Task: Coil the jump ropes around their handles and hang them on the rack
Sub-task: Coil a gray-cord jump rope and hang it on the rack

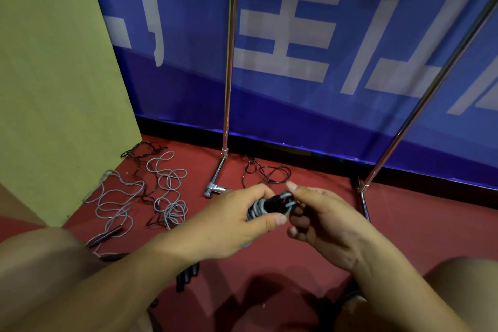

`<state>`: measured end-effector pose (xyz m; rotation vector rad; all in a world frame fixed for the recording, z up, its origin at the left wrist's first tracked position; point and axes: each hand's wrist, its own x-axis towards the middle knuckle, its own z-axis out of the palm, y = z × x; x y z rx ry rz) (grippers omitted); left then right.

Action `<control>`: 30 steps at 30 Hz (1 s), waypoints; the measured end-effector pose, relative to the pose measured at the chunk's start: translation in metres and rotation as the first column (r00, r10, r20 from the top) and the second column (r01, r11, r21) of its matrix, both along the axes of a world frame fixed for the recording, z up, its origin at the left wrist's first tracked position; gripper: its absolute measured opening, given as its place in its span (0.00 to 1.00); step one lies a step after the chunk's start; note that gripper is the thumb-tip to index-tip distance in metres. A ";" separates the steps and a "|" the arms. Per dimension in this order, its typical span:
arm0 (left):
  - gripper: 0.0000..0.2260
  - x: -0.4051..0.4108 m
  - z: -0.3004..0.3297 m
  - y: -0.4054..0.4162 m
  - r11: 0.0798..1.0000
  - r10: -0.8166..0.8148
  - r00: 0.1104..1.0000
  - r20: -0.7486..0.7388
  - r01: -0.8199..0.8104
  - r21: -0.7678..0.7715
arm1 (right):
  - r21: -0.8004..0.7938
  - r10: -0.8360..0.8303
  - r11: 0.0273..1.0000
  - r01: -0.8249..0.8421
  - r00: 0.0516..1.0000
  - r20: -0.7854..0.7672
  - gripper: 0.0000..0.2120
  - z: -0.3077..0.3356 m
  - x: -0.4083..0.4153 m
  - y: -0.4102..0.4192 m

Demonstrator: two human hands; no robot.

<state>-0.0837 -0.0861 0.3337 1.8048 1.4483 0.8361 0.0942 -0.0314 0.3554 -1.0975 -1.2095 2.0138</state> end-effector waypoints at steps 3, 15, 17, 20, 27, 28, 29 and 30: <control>0.13 -0.003 -0.004 0.000 0.998 -0.026 0.992 -0.123 0.033 0.057 | 0.029 0.065 0.997 -0.067 0.996 0.064 0.09 0.001 -0.001 0.000; 0.14 -0.004 -0.003 0.007 0.972 0.059 0.983 -0.176 -0.017 0.233 | -0.040 -0.074 0.997 0.069 0.989 -0.130 0.07 -0.002 0.001 0.007; 0.17 -0.003 -0.006 0.011 0.967 0.061 0.977 -0.203 -0.008 0.256 | -0.098 -0.166 0.984 0.150 0.967 -0.192 0.06 0.001 0.003 0.010; 0.19 -0.003 -0.010 0.016 0.966 0.087 0.971 -0.223 -0.027 0.258 | -0.118 -0.250 0.967 0.226 0.928 -0.277 0.06 0.009 0.008 0.013; 0.12 0.004 0.002 0.022 0.957 0.128 0.991 -0.044 -0.112 0.269 | -0.003 -0.237 0.966 0.259 0.880 -0.412 0.13 0.022 0.010 0.012; 0.11 0.006 0.006 0.025 0.963 0.124 0.992 0.003 -0.121 0.242 | 0.022 -0.242 0.961 0.275 0.881 -0.406 0.14 0.026 0.008 0.013; 0.11 0.007 0.011 0.028 0.970 0.118 0.991 0.055 -0.127 0.208 | 0.045 -0.251 0.956 0.290 0.888 -0.385 0.14 0.031 0.006 0.016; 0.11 0.007 0.016 0.032 0.976 0.115 0.988 0.101 -0.131 0.172 | 0.066 -0.257 0.952 0.298 0.898 -0.357 0.12 0.036 0.005 0.018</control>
